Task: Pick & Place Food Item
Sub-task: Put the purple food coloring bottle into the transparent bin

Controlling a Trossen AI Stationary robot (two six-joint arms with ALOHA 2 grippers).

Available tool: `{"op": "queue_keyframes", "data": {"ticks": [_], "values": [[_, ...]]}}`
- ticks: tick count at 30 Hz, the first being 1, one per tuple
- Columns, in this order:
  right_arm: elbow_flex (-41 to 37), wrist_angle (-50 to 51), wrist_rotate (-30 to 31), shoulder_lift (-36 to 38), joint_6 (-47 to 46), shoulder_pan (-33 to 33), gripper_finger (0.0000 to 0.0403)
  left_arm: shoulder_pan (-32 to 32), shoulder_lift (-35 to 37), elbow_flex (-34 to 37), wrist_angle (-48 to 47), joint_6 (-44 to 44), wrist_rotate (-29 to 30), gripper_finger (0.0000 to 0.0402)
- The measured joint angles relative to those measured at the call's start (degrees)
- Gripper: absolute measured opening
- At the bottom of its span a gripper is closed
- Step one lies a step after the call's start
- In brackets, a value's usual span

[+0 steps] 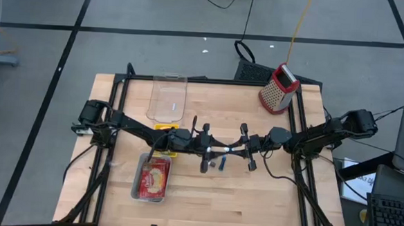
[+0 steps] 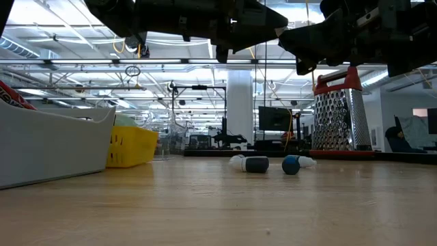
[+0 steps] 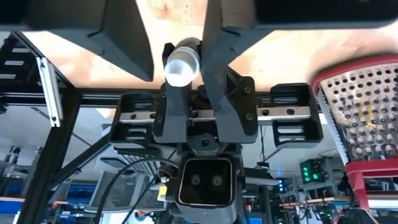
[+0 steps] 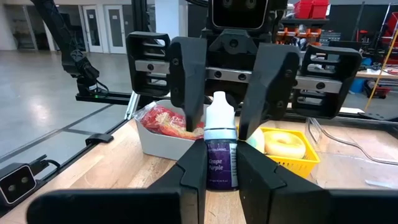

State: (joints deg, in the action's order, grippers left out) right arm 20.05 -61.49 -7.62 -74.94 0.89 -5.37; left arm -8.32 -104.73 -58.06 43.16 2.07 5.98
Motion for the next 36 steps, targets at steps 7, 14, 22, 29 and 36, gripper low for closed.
{"op": "queue_keyframes", "data": {"ticks": [7,14,22,29,36], "values": [[0.0,0.0,0.0,0.0,0.0,0.0,0.0051,0.19,0.0,0.0,-0.04,0.19,-0.02,0.0094],[0.0,0.01,0.13,0.0,0.0,0.02,0.0051,0.7,0.0,0.0,-0.13,2.87,-0.24,0.0103],[0.0,0.0,0.07,0.0,0.01,0.02,0.0051,0.7,0.0,0.0,-0.13,1.39,-0.42,0.0104],[-0.09,0.02,0.36,0.04,-0.34,0.04,0.0053,1.19,0.09,0.09,-0.11,0.59,-0.55,0.0045],[0.11,-0.17,0.14,0.09,-6.22,0.02,0.0109,0.42,4.07,0.11,-1.09,-4.89,1.07,0.0045]]}}
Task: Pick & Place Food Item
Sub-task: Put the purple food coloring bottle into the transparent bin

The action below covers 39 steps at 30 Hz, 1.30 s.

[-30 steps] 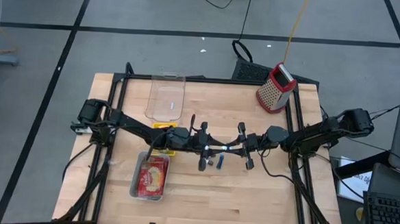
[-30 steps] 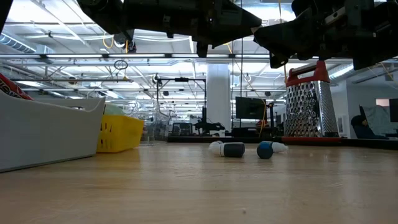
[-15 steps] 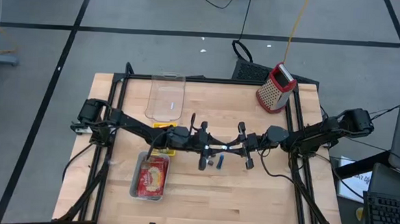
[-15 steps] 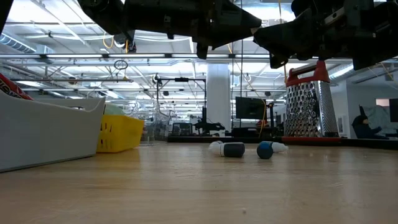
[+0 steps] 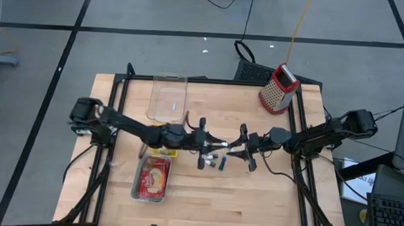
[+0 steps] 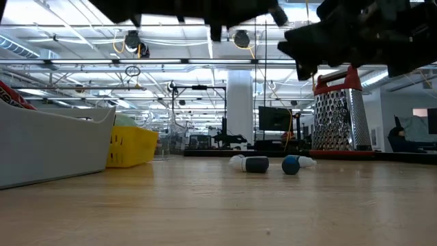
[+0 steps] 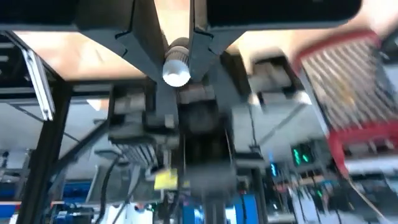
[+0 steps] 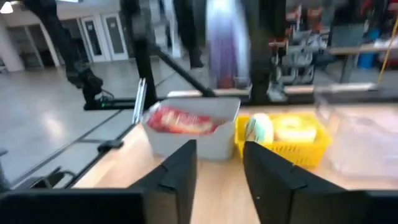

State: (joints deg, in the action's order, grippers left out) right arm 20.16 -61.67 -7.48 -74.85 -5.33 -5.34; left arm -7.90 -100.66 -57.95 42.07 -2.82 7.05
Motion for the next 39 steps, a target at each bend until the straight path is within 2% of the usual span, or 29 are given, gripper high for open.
{"op": "queue_keyframes", "data": {"ticks": [3,7,11,15,19,23,29,32,35,39], "values": [[-0.2,1.27,-0.27,-0.07,-1.98,-0.02,0.0136,-0.32,4.38,-0.15,-3.58,-1.43,1.35,0.0045],[-0.2,2.01,-0.25,0.35,-2.57,0.04,0.0162,-0.29,10.02,-0.07,-13.92,-1.31,4.79,0.0045],[-0.29,2.11,-0.23,0.57,-2.85,0.04,0.0174,-0.06,15.91,1.85,-21.26,-1.39,10.84,0.0045],[-0.3,2.93,-0.23,0.55,-2.96,0.04,0.0173,1.42,21.74,8.67,-22.34,0.29,15.1,0.0045],[-0.31,3.93,-0.16,0.52,-2.98,0.04,0.0168,3.44,28.58,17.51,-21.84,3.7,22.59,0.0045],[-0.31,3.72,-0.12,0.52,-2.98,0.12,0.0167,7.14,34.28,25.78,-20.45,10.07,24.95,0.0045],[-0.31,3.69,0.17,0.52,-2.98,0.15,0.0167,11.87,38.22,34.67,-20.49,21.86,35.31,0.0045],[-0.31,3.67,0.19,0.52,-2.79,0.15,0.0166,14.37,38.25,37.59,-20.49,26.9,35.67,0.0045],[-0.31,3.68,0.26,0.52,-2.41,0.15,0.0166,16.39,37.63,39.26,-20.48,31.11,33.24,0.0046],[-0.31,3.67,0.19,0.52,-2.37,0.15,0.0165,17.36,37.29,39.64,-20.39,33.36,31.85,0.006]]}}
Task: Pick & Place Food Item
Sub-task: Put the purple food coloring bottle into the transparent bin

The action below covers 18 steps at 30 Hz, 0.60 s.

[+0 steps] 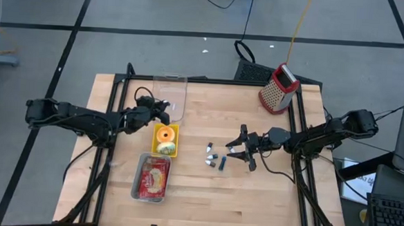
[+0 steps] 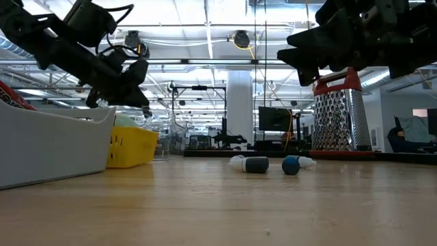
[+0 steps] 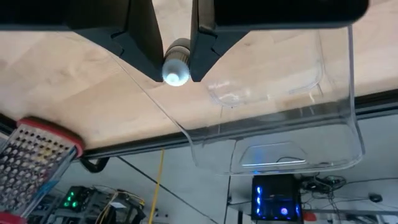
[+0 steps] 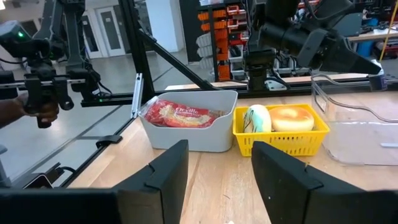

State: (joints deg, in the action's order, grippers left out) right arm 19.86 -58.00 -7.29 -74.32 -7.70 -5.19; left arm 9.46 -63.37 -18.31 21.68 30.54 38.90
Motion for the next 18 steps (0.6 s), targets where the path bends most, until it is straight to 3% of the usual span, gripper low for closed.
{"op": "queue_keyframes", "data": {"ticks": [11,18], "values": [[0.0,0.5,-0.03,0.0,-0.59,-0.02,0.0164,0.28,0.0,0.0,-0.62,2.05,0.24,0.0075],[0.0,1.41,-0.03,0.0,-3.11,-0.06,0.0164,0.28,0.0,-0.02,-1.63,2.43,0.39,0.0142]]}}
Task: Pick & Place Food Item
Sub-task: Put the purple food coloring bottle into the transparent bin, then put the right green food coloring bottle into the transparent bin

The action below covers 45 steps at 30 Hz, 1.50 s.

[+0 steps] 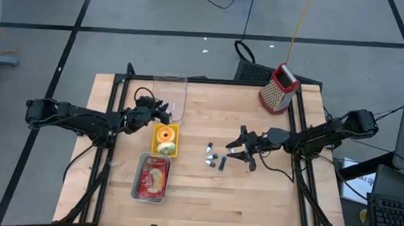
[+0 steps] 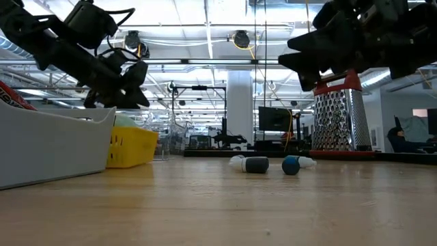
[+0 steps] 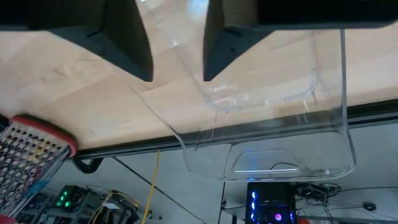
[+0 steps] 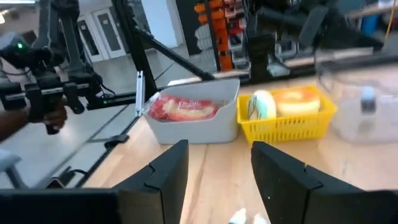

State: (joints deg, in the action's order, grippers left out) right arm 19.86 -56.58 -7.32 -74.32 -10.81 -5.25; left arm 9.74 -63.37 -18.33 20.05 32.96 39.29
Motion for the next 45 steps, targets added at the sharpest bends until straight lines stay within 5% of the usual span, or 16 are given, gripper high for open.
{"op": "queue_keyframes", "data": {"ticks": [5,12,16,45], "values": [[0.02,6.7,1.19,0.02,-3.22,-1.31,0.0171,0.0,0.0,0.0,-1.0,0.14,0.18,0.0202],[2.1,31.99,21.25,-0.03,-7.66,-4.94,0.0172,0.0,-0.01,-0.02,-0.98,0.2,-0.71,0.025],[2.77,39.08,26.89,-0.79,-13.97,-7.18,0.0172,0.0,-0.02,-0.04,-0.83,0.22,-0.74,0.0262],[2.8,27.4,30.05,-15.41,-11.32,-8.62,0.0144,-0.12,-0.04,-0.07,-0.56,3.59,-3.45,0.0267]]}}
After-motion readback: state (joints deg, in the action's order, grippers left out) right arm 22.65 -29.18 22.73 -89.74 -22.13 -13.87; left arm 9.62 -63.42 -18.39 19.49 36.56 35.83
